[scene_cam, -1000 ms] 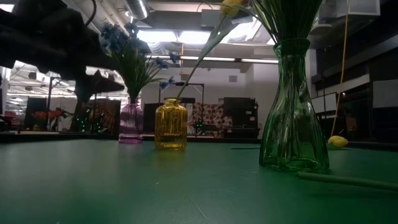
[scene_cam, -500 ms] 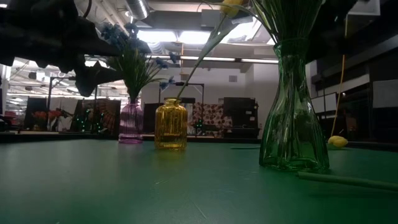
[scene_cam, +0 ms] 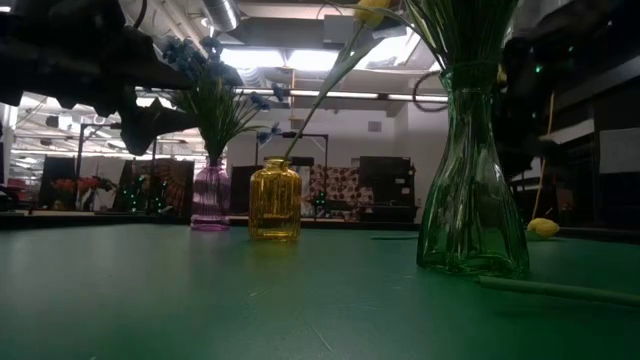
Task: Sort flowers into vase by color
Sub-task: Put the top yellow flower into the yellow vase
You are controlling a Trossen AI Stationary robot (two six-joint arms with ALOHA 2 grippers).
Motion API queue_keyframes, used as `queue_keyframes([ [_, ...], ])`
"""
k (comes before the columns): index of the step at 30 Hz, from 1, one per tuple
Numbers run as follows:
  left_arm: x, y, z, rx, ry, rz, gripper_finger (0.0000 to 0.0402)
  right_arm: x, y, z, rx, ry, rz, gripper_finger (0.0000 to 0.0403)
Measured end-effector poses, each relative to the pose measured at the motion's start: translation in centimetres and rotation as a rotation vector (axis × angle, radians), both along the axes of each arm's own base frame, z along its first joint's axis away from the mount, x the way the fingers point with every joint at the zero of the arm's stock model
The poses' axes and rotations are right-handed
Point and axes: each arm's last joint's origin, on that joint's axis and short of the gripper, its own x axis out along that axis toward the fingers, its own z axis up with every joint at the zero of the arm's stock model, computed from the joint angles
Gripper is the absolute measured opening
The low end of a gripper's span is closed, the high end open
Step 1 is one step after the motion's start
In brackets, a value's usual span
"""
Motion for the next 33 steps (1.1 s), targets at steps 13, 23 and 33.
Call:
queue_keyframes([
  [13,0.0,0.1,0.0,-0.001,0.000,0.027,0.0255,2.2,-1.1,-4.5,0.061,0.091,0.045,0.0097],
  [23,0.0,0.1,0.0,0.006,0.001,0.025,0.0255,2.2,-1.2,-5.5,0.077,0.160,0.028,0.0087],
  [33,0.0,0.1,0.0,0.005,0.002,0.026,0.0255,1.8,-1.4,-5.7,0.050,0.211,-0.045,0.0022],
])
